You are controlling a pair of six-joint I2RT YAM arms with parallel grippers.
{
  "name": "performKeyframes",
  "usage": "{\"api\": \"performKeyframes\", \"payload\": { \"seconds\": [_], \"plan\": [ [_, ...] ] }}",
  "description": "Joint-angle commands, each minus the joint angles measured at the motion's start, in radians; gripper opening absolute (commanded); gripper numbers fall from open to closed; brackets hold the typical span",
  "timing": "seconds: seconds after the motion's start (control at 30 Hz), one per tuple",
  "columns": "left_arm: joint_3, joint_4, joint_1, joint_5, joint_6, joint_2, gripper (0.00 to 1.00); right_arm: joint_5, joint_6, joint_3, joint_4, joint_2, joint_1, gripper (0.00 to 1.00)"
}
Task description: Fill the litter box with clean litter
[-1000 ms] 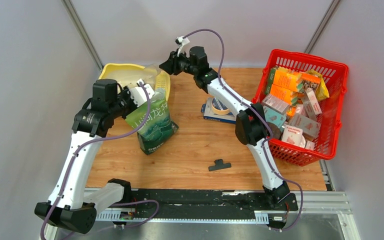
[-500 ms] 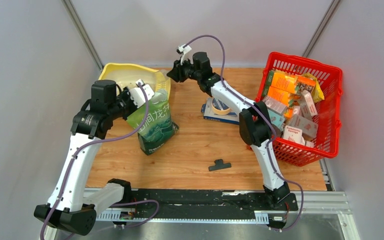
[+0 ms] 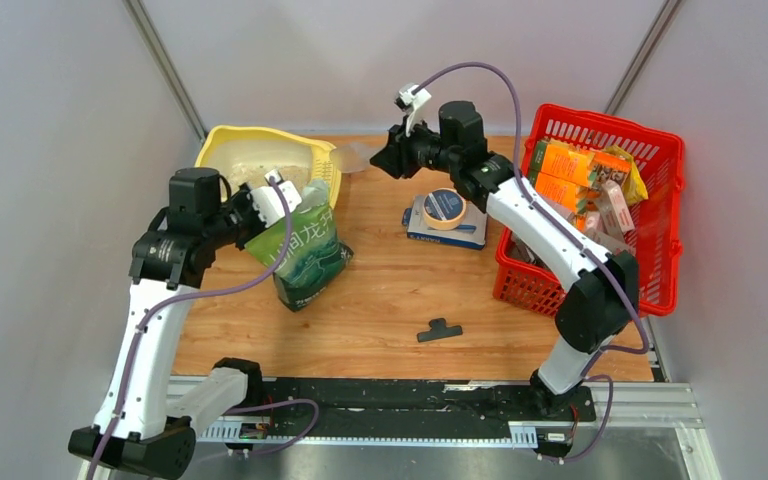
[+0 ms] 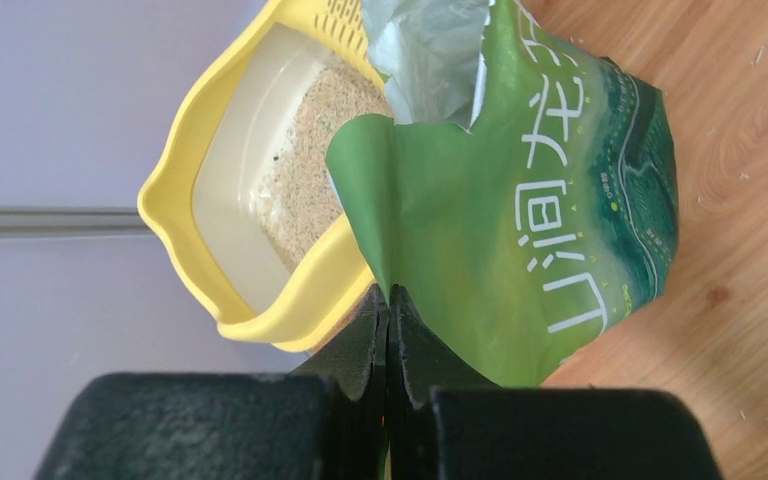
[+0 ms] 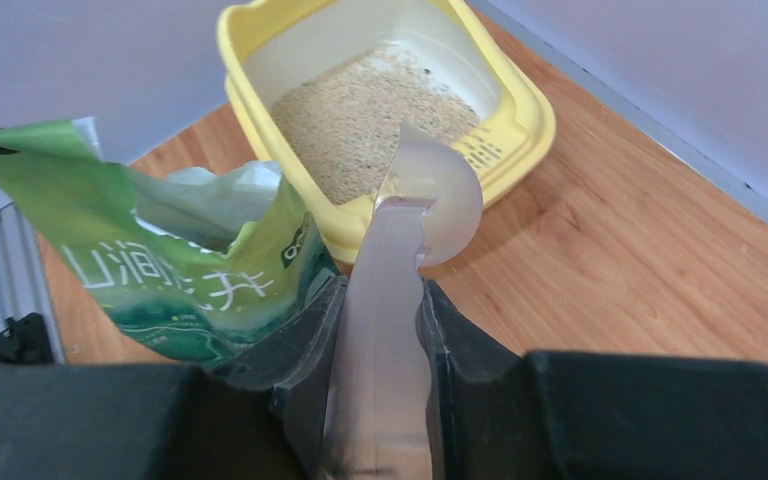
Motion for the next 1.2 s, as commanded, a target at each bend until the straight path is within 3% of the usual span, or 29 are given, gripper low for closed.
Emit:
{"api": "performKeyframes", "payload": {
  "seconds": [0.0, 0.17, 0.27, 0.47, 0.67, 0.8, 0.93, 1.17],
  "plan": [
    [0.103, 0.074, 0.053, 0.014, 0.108, -0.087, 0.00, -0.138, -0.034, 0.123, -0.107, 0.005, -0.004, 0.00],
    [0.134, 0.047, 0.093, 0.029, 0.125, -0.100, 0.00, -0.192, 0.030, 0.347, -0.248, 0.146, -0.002, 0.00],
    [0.120, 0.054, 0.111, 0.049, 0.175, -0.132, 0.00, -0.191, 0.092, 0.425, -0.245, 0.171, -0.001, 0.00],
    [0.076, 0.163, 0.137, 0.130, 0.237, -0.141, 0.00, -0.361, 0.105, 0.596, -0.356, 0.232, 0.015, 0.00],
    [0.059, 0.165, 0.137, 0.149, 0.174, -0.110, 0.00, -0.376, 0.060, 0.643, -0.489, 0.194, 0.051, 0.00],
    [-0.030, 0.209, 0.137, 0.121, 0.117, -0.181, 0.00, -0.311, -0.032, 0.640, -0.643, 0.180, 0.094, 0.00],
    [-0.058, 0.154, 0.137, 0.104, 0.085, -0.230, 0.00, -0.252, -0.075, 0.639, -0.750, 0.183, 0.134, 0.00],
    [-0.133, 0.180, 0.137, 0.112, 0.016, -0.307, 0.00, -0.211, -0.213, 0.626, -0.810, 0.174, 0.188, 0.00]
  ]
}}
